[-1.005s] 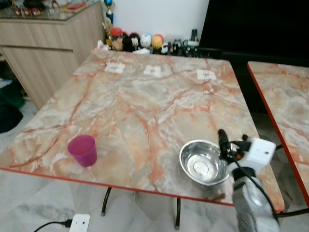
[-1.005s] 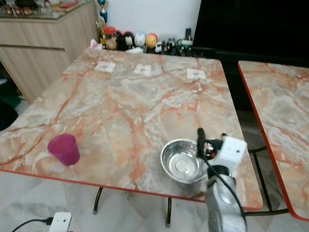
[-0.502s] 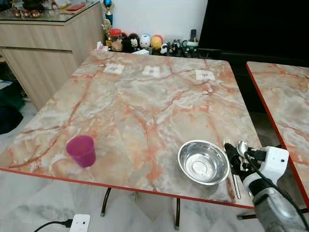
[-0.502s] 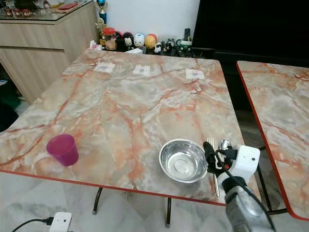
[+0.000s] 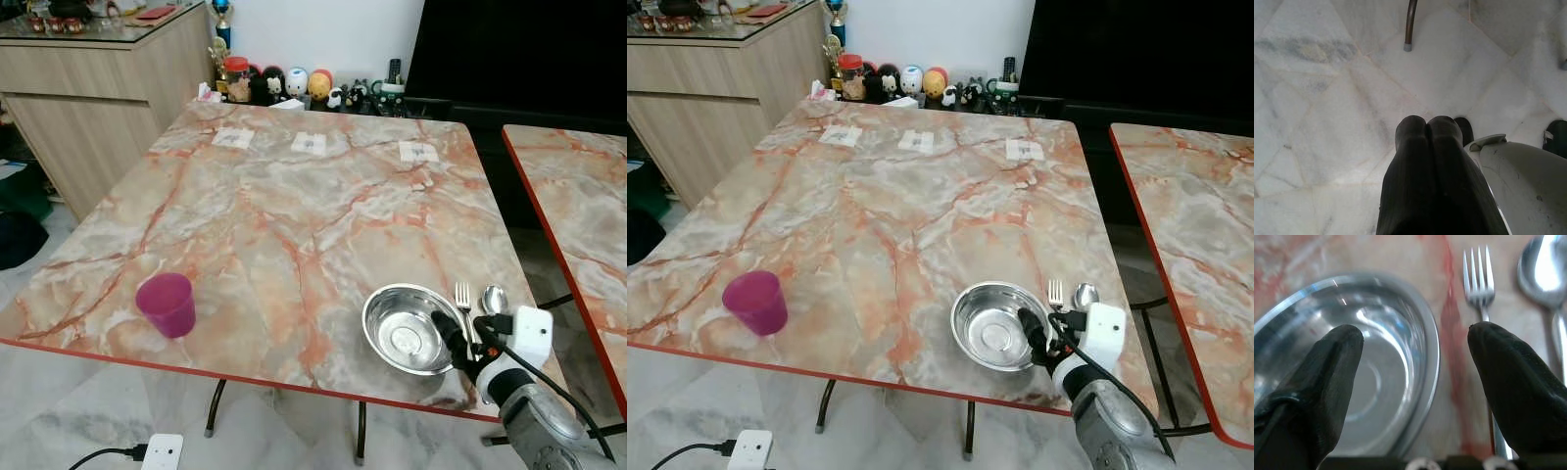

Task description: Setting the table

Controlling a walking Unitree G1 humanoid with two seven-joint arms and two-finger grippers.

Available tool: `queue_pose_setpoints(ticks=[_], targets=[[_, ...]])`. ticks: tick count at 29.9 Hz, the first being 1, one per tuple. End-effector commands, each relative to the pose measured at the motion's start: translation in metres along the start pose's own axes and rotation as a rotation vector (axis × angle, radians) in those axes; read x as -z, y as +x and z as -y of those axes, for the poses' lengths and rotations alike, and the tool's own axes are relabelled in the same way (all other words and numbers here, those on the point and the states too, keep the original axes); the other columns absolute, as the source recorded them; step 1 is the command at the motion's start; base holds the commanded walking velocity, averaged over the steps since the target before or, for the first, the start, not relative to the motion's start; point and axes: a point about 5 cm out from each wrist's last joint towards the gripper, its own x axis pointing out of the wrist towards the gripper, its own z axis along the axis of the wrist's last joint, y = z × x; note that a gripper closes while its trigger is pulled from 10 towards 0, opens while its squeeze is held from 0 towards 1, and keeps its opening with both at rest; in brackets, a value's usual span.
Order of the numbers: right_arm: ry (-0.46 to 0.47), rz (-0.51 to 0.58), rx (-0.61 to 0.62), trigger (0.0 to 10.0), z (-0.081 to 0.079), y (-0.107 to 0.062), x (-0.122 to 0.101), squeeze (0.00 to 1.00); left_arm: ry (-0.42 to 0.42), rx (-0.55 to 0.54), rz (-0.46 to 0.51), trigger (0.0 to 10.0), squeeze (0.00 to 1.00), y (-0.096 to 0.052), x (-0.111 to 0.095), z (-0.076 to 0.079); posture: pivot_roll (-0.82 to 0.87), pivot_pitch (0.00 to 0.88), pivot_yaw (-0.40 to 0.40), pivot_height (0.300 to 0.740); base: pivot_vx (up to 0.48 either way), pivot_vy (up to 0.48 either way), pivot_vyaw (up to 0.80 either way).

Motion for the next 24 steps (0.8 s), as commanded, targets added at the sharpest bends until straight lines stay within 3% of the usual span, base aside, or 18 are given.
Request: queue_pose_setpoints(ticks=[1, 9, 10, 11, 15, 16, 17, 24], targets=[[0.024, -0.001, -0.005, 10.0, 0.001, 0.002, -0.002, 0.00, 0.026, 0.004, -0.031, 10.0, 0.00, -0.001, 0.007, 0.000, 0.03, 0.000, -0.051, 0.740, 0.000, 0.000, 0.00], [0.048, 0.002, -0.041, 10.0, -0.006, 0.010, -0.003, 0.00, 0.029, 0.005, -0.030, 10.0, 0.00, -0.001, 0.007, 0.000, 0.04, 0.000, -0.050, 0.740, 0.000, 0.000, 0.00], [0.054, 0.006, -0.055, 4.2, -0.008, 0.011, -0.003, 0.00, 0.030, 0.006, -0.030, 10.0, 0.00, -0.001, 0.007, 0.000, 0.04, 0.000, -0.050, 0.740, 0.000, 0.000, 0.00], [0.055, 0.008, -0.059, 0.0, -0.009, 0.011, -0.004, 0.00, 0.031, 0.006, -0.030, 10.0, 0.00, -0.001, 0.007, 0.000, 0.04, 0.000, -0.050, 0.740, 0.000, 0.000, 0.00], [0.056, 0.007, -0.065, 0.0, -0.011, 0.012, -0.004, 0.00, 0.032, 0.008, -0.032, 10.0, 0.00, -0.001, 0.007, 0.000, 0.04, 0.000, -0.049, 0.740, 0.000, 0.000, 0.00], [0.054, 0.001, -0.066, 3.5, -0.011, 0.012, -0.003, 0.00, 0.033, 0.009, -0.033, 10.0, 0.00, -0.001, 0.008, 0.000, 0.04, 0.000, -0.050, 0.740, 0.000, 0.000, 0.00], [0.046, -0.016, -0.059, 10.0, -0.011, 0.012, 0.000, 0.00, 0.035, 0.010, -0.033, 10.0, 0.00, -0.001, 0.008, 0.000, 0.04, 0.000, -0.050, 0.740, 0.000, 0.000, 0.00], [0.043, -0.048, -0.036, 10.0, -0.007, 0.012, 0.005, 0.00, 0.035, 0.011, -0.034, 10.0, 0.00, -0.001, 0.008, 0.000, 0.04, 0.000, -0.049, 0.740, 0.000, 0.000, 0.00]])
